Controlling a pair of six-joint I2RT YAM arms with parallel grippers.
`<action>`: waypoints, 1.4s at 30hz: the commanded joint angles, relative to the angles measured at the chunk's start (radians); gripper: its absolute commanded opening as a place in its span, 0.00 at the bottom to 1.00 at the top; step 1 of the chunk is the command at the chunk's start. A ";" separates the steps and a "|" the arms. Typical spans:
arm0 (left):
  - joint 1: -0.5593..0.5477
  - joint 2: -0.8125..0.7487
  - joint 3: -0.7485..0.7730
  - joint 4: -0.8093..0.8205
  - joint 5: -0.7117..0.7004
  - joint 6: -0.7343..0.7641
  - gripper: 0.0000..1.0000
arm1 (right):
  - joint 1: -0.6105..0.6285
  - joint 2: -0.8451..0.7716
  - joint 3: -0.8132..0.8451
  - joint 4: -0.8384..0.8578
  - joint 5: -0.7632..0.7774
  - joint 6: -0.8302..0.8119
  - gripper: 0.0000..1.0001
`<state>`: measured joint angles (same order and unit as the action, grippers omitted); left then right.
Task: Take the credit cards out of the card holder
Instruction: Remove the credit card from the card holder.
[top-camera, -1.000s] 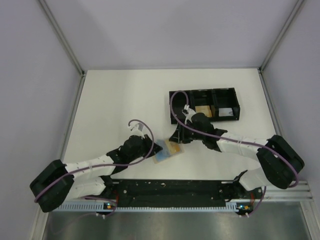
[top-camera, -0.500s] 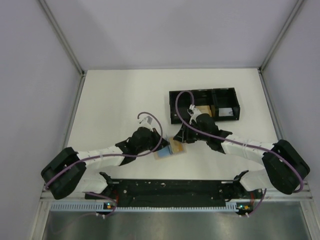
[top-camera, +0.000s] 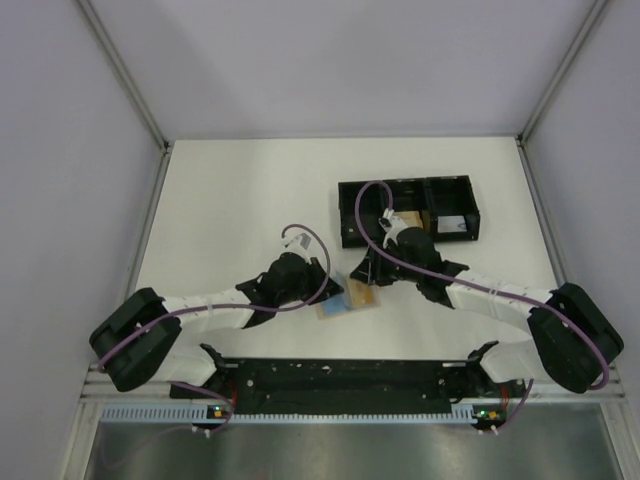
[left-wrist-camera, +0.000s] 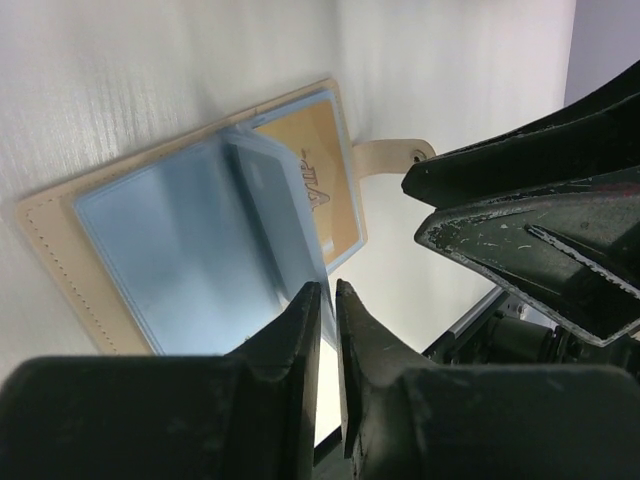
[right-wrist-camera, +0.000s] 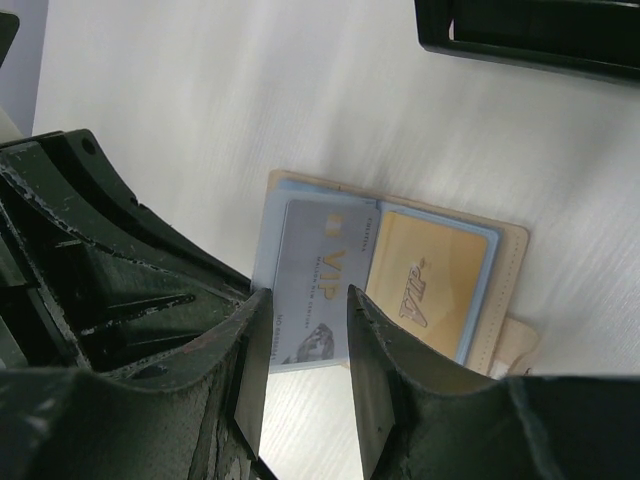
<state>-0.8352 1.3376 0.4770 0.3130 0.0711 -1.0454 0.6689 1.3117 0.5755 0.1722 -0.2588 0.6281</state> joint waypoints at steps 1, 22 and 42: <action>-0.004 -0.006 0.040 0.043 0.018 0.018 0.19 | -0.014 -0.031 -0.014 0.043 -0.017 -0.018 0.36; -0.007 0.035 0.080 0.090 0.044 0.027 0.24 | -0.072 -0.111 -0.062 0.038 -0.039 -0.019 0.36; -0.005 0.072 0.089 -0.001 0.015 0.031 0.14 | -0.075 -0.008 -0.019 -0.040 -0.043 -0.048 0.40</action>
<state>-0.8387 1.4143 0.5426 0.3290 0.1078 -1.0283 0.5995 1.2594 0.5182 0.1814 -0.3389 0.6048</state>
